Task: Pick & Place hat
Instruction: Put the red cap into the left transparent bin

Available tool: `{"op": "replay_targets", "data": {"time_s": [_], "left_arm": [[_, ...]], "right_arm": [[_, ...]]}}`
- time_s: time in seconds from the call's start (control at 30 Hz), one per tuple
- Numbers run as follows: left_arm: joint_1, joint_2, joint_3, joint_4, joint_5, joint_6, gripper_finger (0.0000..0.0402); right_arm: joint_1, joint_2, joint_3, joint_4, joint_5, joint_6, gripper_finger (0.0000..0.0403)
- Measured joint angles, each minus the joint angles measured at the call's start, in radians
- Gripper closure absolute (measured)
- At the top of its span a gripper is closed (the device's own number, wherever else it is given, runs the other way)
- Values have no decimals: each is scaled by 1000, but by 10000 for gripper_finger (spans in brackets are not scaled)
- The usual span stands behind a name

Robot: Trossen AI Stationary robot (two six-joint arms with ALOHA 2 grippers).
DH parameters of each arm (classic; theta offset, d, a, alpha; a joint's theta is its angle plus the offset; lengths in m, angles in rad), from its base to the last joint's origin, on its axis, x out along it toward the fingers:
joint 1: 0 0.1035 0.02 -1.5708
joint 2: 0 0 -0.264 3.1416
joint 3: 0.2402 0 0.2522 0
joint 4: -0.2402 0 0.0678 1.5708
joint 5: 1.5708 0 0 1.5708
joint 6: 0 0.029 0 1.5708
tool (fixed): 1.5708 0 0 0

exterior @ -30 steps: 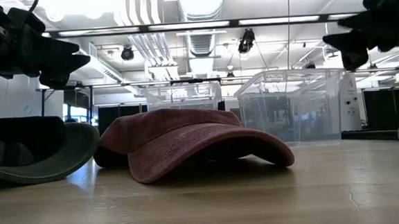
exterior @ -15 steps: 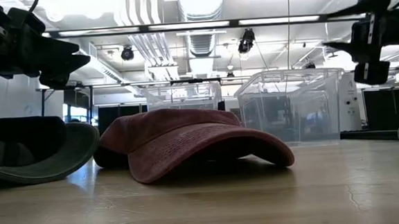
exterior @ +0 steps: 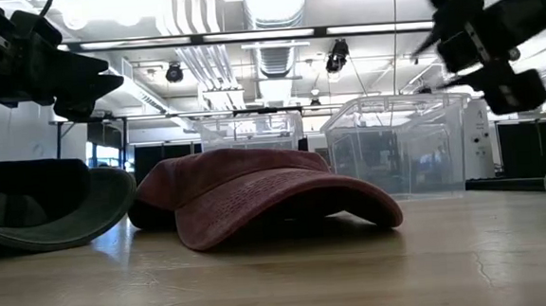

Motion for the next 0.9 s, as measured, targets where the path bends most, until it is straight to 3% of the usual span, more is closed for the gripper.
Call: {"op": "replay_targets", "data": {"time_s": [0.13, 0.37, 0.6, 0.9], "left_arm": [[0, 0, 0, 0, 0, 0, 213], [0, 0, 0, 0, 0, 0, 213], [0, 0, 0, 0, 0, 0, 213], [0, 0, 0, 0, 0, 0, 213]], "right_arm": [[68, 266, 189, -192, -129, 16, 199], [127, 547, 369, -229, -138, 16, 199], [131, 699, 486, -230, -112, -10, 199], [131, 805, 631, -230, -53, -90, 199]]}}
